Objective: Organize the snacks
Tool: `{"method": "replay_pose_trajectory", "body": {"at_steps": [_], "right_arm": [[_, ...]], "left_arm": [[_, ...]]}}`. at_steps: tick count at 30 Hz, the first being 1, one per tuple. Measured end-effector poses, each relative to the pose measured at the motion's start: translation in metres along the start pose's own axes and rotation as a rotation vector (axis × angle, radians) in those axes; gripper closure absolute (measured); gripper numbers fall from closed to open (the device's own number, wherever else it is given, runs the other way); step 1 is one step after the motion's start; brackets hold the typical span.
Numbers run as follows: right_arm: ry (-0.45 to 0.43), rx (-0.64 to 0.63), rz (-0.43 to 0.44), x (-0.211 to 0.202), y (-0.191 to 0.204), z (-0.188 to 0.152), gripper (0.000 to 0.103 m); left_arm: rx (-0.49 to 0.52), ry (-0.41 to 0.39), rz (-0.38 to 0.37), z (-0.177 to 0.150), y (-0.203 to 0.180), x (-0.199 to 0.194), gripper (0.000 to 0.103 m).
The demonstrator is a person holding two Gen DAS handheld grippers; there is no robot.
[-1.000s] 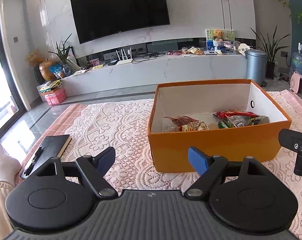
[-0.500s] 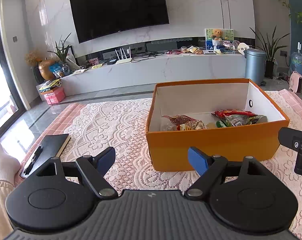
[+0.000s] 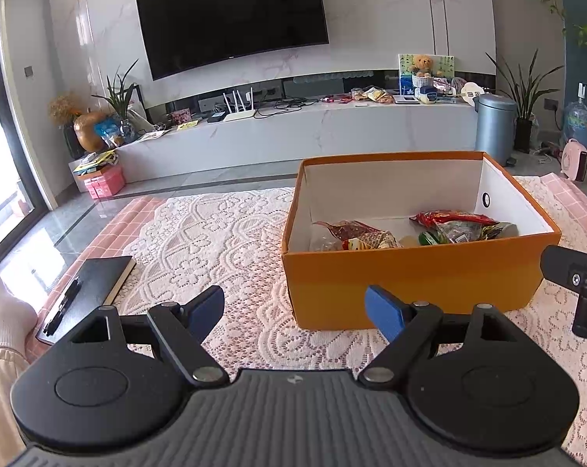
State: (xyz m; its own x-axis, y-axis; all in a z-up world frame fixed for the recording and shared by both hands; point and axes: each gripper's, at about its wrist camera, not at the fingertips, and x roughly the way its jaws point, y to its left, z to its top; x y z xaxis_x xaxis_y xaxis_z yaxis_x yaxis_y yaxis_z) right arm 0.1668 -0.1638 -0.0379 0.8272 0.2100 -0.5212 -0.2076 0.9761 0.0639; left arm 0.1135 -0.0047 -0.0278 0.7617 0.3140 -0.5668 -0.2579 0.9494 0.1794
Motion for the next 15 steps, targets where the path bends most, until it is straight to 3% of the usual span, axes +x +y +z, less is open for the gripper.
{"method": "replay_pose_trajectory", "body": {"at_steps": [15], "right_arm": [[0.001,0.002,-0.001,-0.0011,-0.0017,0.0000,0.004]], "left_arm": [[0.003,-0.001,-0.008,-0.0016,-0.0007,-0.0011,0.006]]}}
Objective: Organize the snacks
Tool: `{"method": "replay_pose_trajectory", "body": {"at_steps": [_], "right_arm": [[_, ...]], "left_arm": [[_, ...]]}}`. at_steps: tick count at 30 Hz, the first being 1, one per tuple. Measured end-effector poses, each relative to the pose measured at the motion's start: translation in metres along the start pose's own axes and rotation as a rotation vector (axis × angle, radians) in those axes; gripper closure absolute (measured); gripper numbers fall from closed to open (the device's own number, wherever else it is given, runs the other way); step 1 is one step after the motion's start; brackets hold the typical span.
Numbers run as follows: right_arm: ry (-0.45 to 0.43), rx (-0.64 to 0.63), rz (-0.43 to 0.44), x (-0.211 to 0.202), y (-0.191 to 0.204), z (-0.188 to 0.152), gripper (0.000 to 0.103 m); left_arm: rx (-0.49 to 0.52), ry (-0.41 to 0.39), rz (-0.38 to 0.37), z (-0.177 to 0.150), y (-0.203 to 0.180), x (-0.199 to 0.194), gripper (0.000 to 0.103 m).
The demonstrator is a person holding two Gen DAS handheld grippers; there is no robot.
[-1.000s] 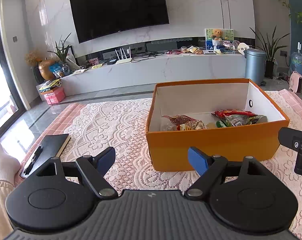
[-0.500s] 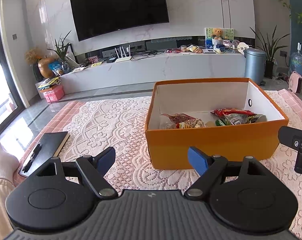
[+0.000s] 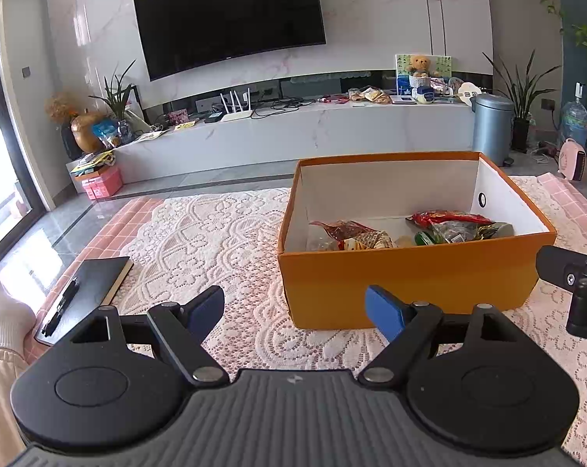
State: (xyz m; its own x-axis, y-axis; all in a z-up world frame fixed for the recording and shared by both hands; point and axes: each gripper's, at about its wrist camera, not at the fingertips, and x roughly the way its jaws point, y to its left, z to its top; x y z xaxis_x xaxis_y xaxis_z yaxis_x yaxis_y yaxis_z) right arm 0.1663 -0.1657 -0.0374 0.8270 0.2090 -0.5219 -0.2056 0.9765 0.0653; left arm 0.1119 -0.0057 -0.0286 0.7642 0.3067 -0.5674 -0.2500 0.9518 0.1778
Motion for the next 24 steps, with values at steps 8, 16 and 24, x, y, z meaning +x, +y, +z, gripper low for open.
{"method": "replay_pose_trajectory", "body": {"at_steps": [8,16,24], "right_arm": [[0.001,-0.001,0.002,-0.0010,-0.0002,-0.0006,0.004],[0.001,-0.001,0.002,-0.0010,0.0000,-0.0008,0.004],[0.001,0.000,0.003,-0.0010,0.0003,-0.0010,0.004]], "left_arm": [[0.000,0.003,-0.003,0.0002,-0.0015,-0.0009,0.006],[0.005,0.002,-0.004,0.0002,-0.0014,-0.0011,0.006],[0.003,0.000,-0.002,0.0011,0.0002,-0.0012,0.006]]}}
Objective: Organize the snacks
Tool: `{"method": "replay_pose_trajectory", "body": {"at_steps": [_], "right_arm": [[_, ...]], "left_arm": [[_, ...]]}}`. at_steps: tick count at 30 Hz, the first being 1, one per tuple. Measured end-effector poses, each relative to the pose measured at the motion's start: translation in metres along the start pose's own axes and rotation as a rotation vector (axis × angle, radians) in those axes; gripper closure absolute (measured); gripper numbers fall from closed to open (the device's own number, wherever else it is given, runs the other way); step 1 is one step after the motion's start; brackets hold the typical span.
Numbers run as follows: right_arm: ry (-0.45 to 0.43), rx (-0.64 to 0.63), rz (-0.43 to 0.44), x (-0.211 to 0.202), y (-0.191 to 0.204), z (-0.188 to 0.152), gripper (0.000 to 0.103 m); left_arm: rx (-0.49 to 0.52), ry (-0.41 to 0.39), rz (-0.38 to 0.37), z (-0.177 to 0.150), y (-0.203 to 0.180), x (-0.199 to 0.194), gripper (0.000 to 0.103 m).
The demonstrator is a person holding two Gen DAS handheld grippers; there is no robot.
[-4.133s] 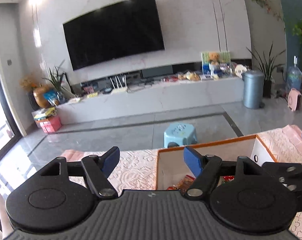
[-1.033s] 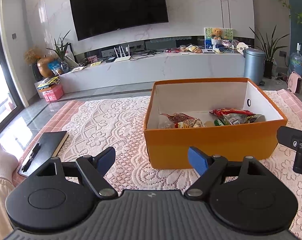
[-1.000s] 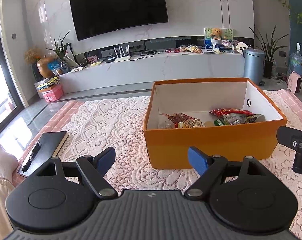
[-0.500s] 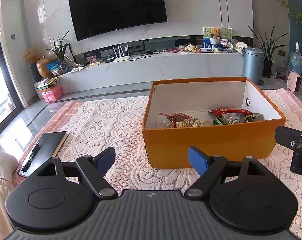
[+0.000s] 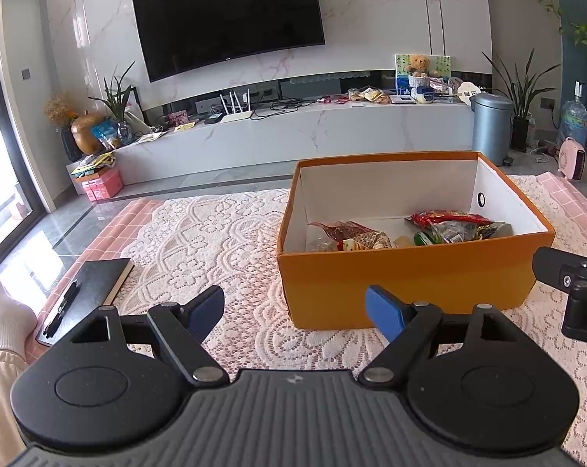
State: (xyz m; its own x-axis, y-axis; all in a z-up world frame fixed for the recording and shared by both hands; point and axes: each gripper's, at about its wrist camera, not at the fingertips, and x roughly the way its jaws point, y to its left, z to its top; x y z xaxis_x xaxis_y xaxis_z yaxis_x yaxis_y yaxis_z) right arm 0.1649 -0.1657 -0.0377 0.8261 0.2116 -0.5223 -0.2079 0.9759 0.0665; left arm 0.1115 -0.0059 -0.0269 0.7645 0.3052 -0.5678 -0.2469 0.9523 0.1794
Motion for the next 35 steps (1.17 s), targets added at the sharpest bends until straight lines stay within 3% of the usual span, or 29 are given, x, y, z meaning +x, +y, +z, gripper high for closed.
{"method": "replay_pose_trajectory", "body": {"at_steps": [35], "right_arm": [[0.014,0.006,0.002,0.0026,0.0007,-0.0029,0.004]], "left_arm": [[0.026,-0.010,-0.004,0.0014,0.0046,-0.0014,0.006]]}}
